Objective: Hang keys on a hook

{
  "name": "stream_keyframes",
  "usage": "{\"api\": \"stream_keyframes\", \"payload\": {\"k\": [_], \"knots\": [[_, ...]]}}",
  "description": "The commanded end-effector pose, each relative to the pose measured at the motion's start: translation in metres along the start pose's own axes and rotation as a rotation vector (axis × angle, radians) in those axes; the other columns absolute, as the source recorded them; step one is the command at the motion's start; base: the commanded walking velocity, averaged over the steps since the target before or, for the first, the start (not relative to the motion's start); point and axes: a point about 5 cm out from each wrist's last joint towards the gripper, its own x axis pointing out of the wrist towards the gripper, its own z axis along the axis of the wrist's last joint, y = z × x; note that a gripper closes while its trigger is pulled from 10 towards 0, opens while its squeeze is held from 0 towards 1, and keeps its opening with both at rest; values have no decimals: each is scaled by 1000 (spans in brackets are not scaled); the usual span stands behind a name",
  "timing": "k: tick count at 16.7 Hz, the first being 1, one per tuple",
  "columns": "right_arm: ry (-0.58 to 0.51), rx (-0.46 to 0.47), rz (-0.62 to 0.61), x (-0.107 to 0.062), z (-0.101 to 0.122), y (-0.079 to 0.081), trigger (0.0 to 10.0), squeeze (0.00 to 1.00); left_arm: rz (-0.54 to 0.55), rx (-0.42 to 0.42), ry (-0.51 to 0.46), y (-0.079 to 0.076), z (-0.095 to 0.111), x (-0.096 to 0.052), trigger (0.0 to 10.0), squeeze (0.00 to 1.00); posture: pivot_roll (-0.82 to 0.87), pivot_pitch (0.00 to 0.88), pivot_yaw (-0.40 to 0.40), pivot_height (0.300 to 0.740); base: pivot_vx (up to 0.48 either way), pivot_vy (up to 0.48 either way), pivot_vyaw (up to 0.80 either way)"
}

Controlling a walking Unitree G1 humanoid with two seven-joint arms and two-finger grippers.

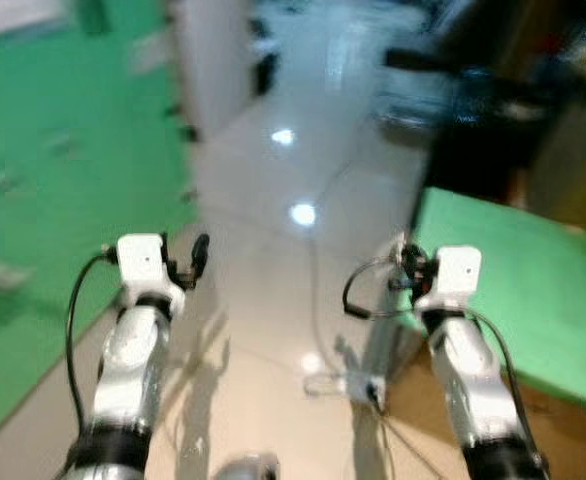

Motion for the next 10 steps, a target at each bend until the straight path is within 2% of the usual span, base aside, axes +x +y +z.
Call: {"api": "stream_keyframes", "payload": {"k": [1, 7, 8, 10], "knots": [[-22, 9, -5, 1, 4, -3, 10000, 0, -12, 3, -25, -5, 7, 5, 10000, 0, 15, 0, -19, 740, 0, -472, 600], [-17, 2, 15, 2, 3, -2, 10000, 0, -18, 21, -32, -10, 6, 3, 10000, 0, 6, 0, -18, 740, 0, -477, 597], [-19, 7, 13, 2, 3, -2, 10000, 0, -14, 27, -33, -10, 7, 3, 10000, 0, 6, 0, -18, 740, 0, -307, 594], [-21, 36, 13, 3, 4, -1, 10000, 0, 24, 42, -27, -1, 7, 8, 10000, 0, -6, 0, -9, 740, 0, 0, 575]]}}
